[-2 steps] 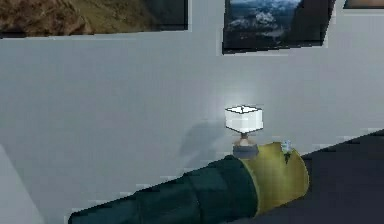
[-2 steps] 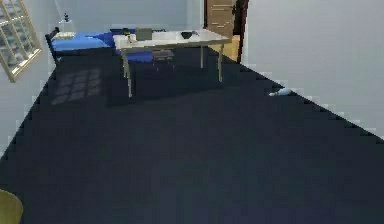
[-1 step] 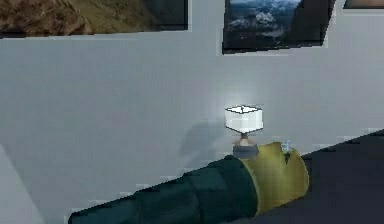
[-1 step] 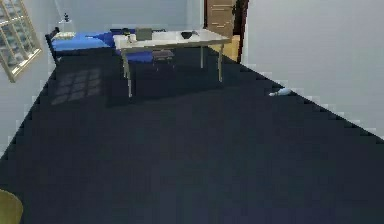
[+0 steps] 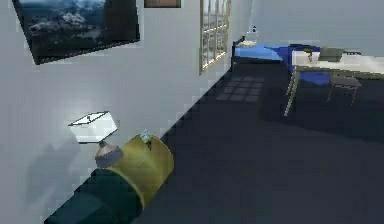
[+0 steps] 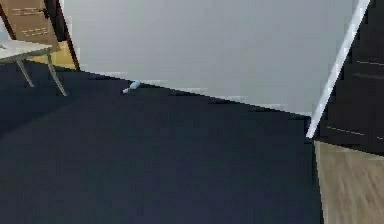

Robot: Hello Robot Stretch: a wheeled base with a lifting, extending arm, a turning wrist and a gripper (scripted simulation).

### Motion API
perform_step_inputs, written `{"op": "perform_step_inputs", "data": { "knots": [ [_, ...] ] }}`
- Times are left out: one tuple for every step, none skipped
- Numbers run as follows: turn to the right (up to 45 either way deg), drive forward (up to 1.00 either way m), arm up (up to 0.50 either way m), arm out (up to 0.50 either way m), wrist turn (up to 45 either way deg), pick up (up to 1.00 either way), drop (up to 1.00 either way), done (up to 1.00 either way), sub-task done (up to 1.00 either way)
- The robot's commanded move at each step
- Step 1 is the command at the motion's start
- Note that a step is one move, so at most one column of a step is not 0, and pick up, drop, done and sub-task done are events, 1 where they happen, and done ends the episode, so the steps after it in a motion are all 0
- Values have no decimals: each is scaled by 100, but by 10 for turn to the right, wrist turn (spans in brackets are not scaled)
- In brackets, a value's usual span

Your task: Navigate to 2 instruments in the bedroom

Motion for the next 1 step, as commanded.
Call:
{"op": "perform_step_inputs", "data": {
  "knots": [
    [450, 0, 0, 0, 0, 0, 0, 0, 0]
  ]
}}
